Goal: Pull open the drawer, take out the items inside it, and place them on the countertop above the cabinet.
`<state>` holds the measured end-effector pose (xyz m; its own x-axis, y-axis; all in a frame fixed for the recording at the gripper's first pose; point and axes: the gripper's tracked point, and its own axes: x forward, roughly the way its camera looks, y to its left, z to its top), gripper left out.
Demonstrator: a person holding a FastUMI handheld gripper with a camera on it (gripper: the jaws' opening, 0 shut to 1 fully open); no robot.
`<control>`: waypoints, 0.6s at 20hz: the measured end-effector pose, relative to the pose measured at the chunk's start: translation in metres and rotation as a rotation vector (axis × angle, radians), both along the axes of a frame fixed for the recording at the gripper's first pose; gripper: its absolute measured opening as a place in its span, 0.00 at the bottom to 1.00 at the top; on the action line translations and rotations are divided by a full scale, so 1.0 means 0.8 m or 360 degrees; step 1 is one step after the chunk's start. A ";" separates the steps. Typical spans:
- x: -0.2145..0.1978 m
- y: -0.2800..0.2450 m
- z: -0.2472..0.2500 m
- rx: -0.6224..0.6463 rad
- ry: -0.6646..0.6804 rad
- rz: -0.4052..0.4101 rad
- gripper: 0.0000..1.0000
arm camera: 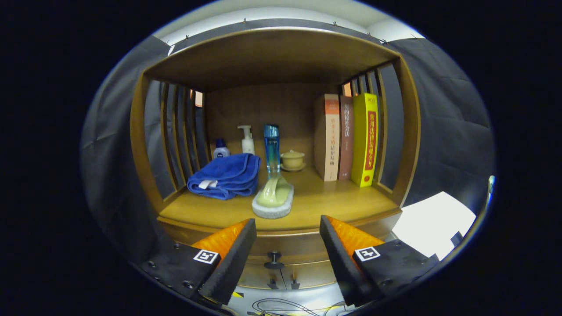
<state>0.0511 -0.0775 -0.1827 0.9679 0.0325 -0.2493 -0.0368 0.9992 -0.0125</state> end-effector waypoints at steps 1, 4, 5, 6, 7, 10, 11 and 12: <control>0.000 0.001 0.022 0.0004 -0.0035 0.0009 0.97; 0.001 0.001 0.078 0.0004 -0.0113 0.0031 0.97; 0.002 0.003 0.095 0.0010 -0.0134 0.0041 0.97; 0.001 0.003 0.116 0.0014 -0.0159 0.0051 0.97; 0.001 0.002 0.133 0.0011 -0.0184 0.0055 0.97; -0.001 0.003 0.181 0.0002 -0.0261 0.0070 0.97; -0.002 0.006 0.193 0.0000 -0.0273 0.0078 0.97; -0.004 0.008 0.205 0.0002 -0.0289 0.0089 0.97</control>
<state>0.0478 -0.0712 -0.0185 0.9936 0.0875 -0.0709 -0.0893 0.9957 -0.0230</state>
